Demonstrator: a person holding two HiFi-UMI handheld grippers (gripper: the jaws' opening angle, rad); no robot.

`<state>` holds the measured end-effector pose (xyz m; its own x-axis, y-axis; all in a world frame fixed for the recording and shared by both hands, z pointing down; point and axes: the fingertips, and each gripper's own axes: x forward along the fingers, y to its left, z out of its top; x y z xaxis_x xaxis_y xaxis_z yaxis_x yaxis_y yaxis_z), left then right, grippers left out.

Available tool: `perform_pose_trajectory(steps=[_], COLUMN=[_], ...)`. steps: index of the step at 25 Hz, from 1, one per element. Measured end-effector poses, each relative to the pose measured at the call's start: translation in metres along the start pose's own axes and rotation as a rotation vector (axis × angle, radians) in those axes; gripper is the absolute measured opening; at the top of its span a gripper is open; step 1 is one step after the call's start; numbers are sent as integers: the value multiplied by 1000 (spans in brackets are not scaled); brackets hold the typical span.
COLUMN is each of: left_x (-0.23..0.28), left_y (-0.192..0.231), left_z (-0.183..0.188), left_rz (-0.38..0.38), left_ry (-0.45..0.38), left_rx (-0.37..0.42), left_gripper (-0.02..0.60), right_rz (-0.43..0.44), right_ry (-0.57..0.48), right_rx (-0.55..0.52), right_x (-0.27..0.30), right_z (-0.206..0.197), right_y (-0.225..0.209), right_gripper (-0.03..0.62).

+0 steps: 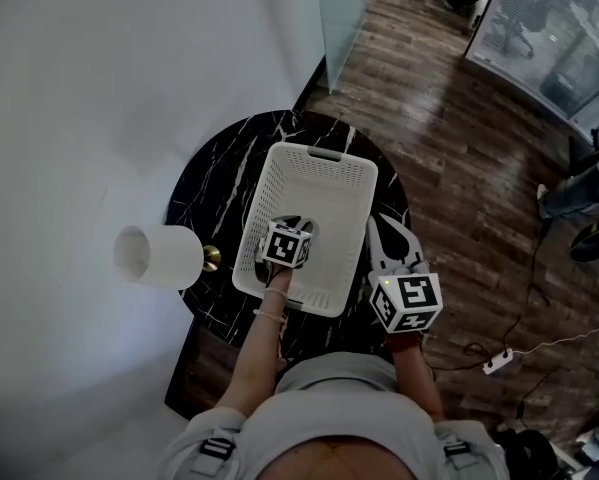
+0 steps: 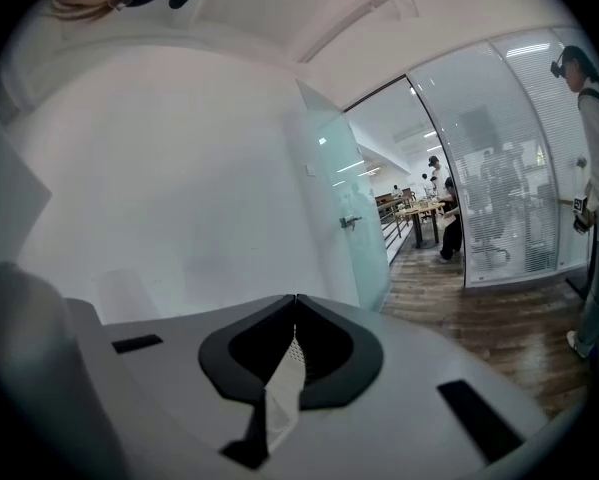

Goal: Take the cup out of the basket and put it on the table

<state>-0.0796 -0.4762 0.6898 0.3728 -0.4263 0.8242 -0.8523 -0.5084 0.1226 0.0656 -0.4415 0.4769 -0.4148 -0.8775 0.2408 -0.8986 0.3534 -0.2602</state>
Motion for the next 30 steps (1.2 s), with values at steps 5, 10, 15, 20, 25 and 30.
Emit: perform_pose_trajectory(steps=[5, 10, 15, 20, 25, 30], left_x=[2, 3, -2, -12, -28, -47], left_y=[-2, -3, -6, -8, -10, -20], left_z=[2, -2, -4, -1, 8, 25], left_rz=[12, 33, 27, 19, 19, 7], left_ry=[4, 15, 9, -28, -86, -154], left_rx=[-2, 30, 27, -12, -30, -35], left_gripper=[94, 75, 61, 55, 55, 55], right_rz=[-27, -37, -41, -37, -22, -5], right_ry=[-4, -9, -16, -27, -36, -48], right_rx=[4, 12, 13, 13, 9, 4], right_x=[-8, -13, -17, -19, -21, -24], right_z=[0, 1, 3, 6, 8, 11], right_y=[-9, -12, -13, -12, -4, 3], right_gripper=[12, 11, 11, 11, 11, 11])
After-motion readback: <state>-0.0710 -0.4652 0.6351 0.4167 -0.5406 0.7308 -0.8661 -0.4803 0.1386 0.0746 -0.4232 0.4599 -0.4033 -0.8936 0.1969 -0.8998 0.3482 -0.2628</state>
